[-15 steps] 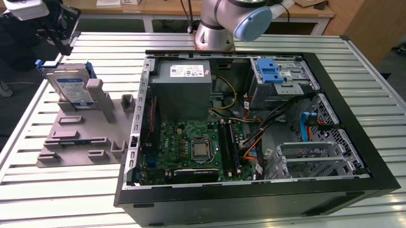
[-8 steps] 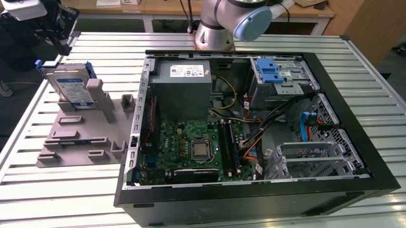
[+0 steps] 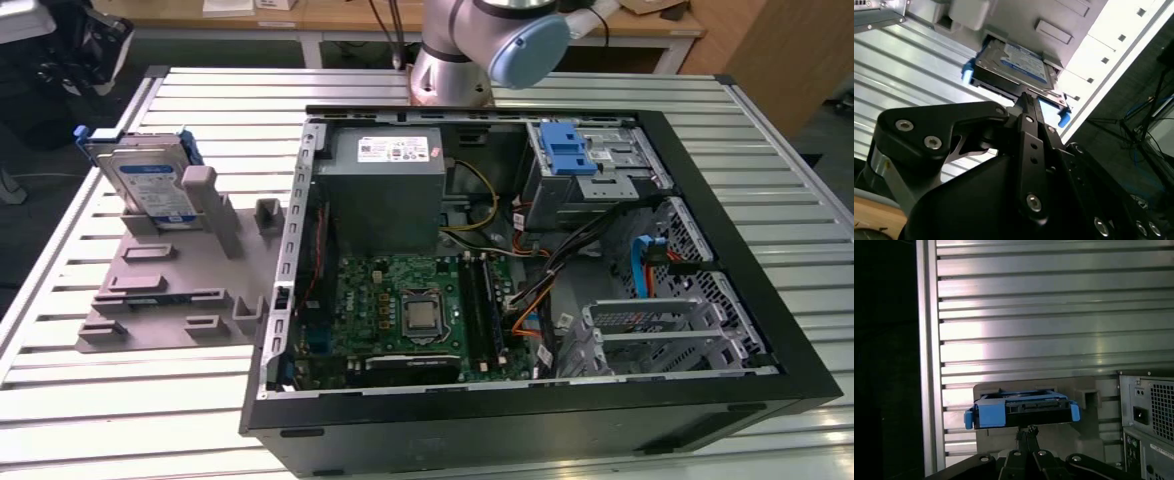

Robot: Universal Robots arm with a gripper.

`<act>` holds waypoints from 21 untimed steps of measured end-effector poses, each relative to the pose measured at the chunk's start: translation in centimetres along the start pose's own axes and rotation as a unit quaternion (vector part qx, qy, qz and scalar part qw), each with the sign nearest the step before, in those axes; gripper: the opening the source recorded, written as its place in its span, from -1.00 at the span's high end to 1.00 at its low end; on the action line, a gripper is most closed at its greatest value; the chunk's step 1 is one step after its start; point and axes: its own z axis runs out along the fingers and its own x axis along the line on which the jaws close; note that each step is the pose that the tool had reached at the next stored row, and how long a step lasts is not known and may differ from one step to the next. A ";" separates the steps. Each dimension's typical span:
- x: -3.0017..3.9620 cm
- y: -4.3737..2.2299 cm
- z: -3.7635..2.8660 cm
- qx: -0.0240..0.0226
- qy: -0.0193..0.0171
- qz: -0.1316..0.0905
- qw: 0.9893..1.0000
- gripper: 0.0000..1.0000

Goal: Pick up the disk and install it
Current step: 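Reach for the disk, then pick up the disk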

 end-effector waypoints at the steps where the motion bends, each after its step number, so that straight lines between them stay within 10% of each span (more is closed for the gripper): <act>1: 0.34 0.00 0.01 0.000 0.000 0.000 1.000 0.79; 21: 0.97 -0.02 0.06 0.000 0.000 -0.008 1.000 0.79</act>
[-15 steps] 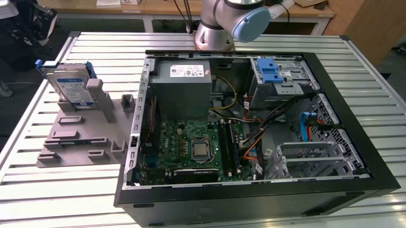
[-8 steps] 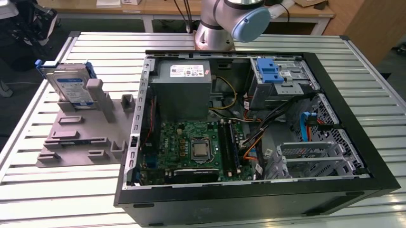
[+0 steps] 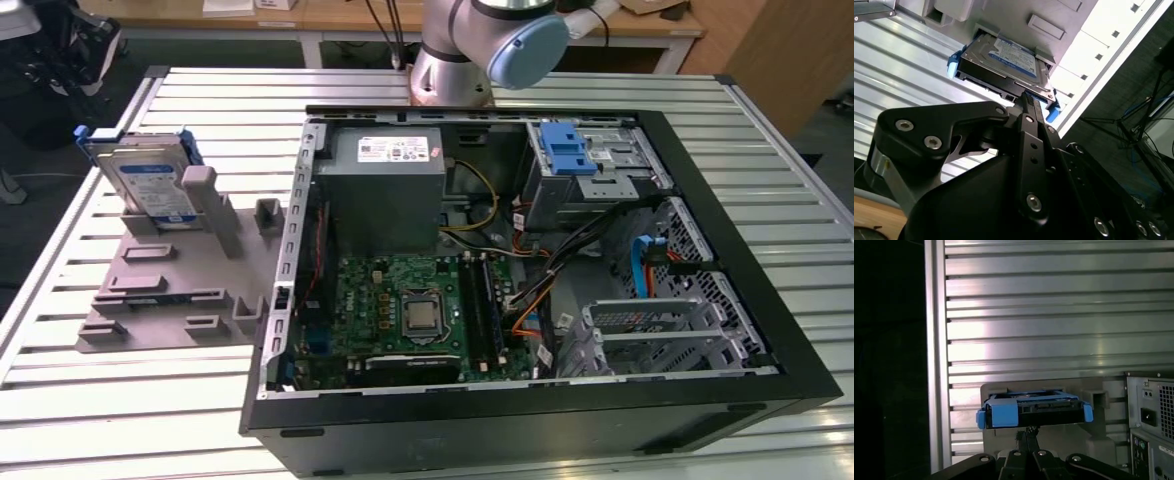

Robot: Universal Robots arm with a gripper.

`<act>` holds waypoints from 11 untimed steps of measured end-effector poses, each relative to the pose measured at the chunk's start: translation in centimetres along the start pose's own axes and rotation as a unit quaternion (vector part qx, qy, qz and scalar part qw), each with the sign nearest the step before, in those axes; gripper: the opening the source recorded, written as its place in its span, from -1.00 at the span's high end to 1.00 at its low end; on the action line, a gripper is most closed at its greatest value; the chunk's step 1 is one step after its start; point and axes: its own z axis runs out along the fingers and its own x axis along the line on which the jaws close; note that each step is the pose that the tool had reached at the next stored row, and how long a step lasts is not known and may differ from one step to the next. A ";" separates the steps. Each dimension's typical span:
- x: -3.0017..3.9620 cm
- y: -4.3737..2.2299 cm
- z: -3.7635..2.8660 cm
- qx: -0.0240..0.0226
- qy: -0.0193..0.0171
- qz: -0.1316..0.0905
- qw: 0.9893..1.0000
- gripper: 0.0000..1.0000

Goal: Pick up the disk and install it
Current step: 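Pick up the disk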

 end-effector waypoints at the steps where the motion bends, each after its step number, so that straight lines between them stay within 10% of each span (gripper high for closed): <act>1: 0.00 0.00 0.00 0.000 0.000 -0.004 1.000 0.79; 11: 0.03 0.00 0.00 -0.001 0.001 -0.023 1.000 0.79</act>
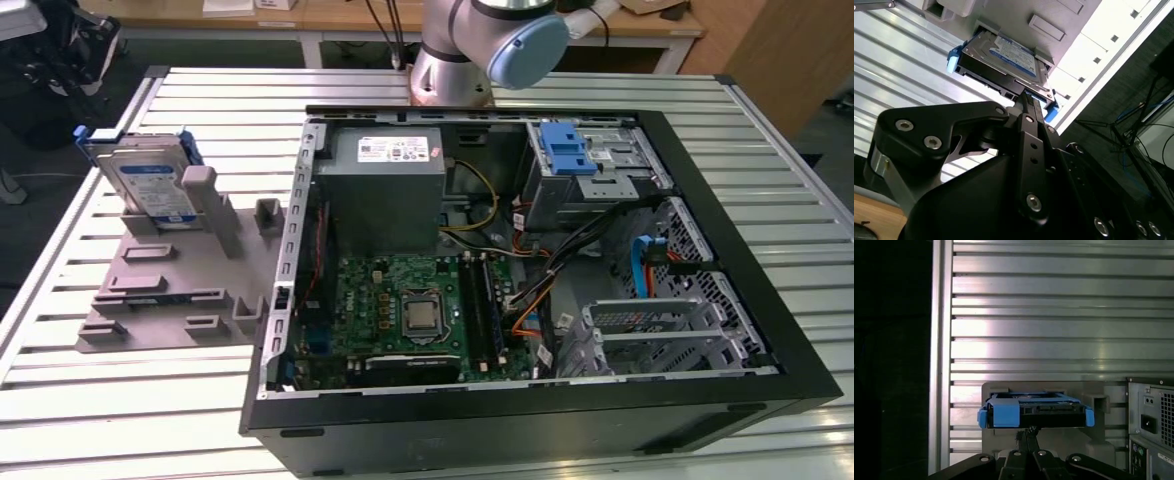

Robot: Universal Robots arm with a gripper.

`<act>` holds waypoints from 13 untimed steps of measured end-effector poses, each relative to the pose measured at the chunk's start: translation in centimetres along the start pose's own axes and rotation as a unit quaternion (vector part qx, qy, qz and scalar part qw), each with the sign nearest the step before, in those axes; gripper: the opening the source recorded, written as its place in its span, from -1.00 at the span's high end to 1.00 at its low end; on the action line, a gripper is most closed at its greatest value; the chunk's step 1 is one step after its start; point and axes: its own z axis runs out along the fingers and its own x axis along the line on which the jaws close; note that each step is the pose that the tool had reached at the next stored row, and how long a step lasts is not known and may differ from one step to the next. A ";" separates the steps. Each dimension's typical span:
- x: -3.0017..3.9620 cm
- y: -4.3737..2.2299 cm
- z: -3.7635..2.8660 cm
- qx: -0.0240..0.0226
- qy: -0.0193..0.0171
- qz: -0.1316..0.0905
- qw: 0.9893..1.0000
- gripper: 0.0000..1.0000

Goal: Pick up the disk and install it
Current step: 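Pick up the disk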

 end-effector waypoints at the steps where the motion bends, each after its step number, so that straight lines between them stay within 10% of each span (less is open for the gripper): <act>1: 0.00 0.00 0.00 0.000 0.000 0.000 1.000 0.79; 13: 0.00 0.00 0.00 0.000 0.001 -0.012 1.000 0.79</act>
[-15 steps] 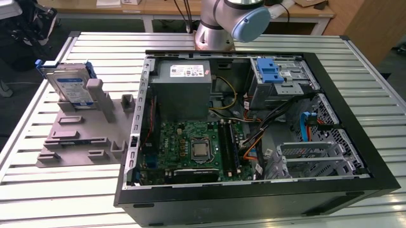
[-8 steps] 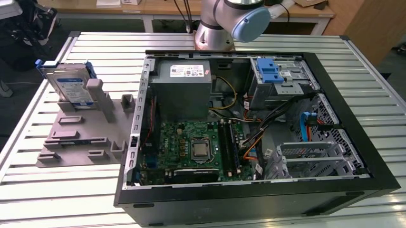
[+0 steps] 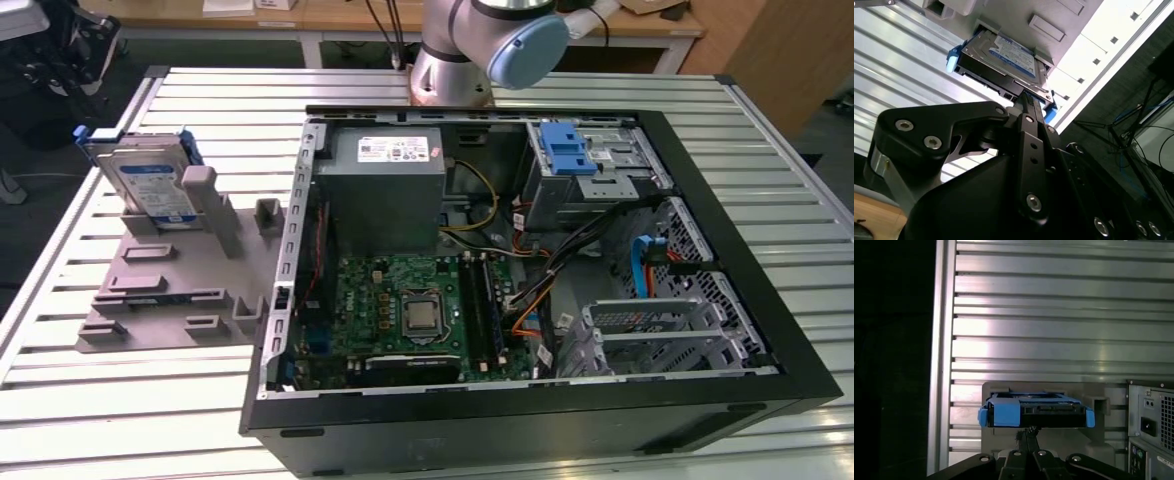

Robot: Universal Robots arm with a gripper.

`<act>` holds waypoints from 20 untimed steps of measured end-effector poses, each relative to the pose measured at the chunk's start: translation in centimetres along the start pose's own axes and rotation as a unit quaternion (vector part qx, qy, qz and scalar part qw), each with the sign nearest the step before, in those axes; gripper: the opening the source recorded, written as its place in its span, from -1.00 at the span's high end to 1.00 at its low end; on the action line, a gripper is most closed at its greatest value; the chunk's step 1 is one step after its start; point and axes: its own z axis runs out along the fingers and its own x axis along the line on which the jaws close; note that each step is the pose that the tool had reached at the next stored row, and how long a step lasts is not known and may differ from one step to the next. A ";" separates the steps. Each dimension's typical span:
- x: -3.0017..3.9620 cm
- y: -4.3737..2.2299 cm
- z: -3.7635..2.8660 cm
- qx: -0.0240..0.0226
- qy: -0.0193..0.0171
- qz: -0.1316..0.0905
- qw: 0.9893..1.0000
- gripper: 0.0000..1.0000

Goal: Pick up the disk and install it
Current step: 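Pick up the disk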

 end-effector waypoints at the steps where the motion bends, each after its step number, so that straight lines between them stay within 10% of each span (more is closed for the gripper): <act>1: 0.00 0.00 0.00 0.000 0.000 -0.002 1.000 0.79; 20: 0.04 0.00 0.00 -0.001 0.003 -0.045 0.999 0.79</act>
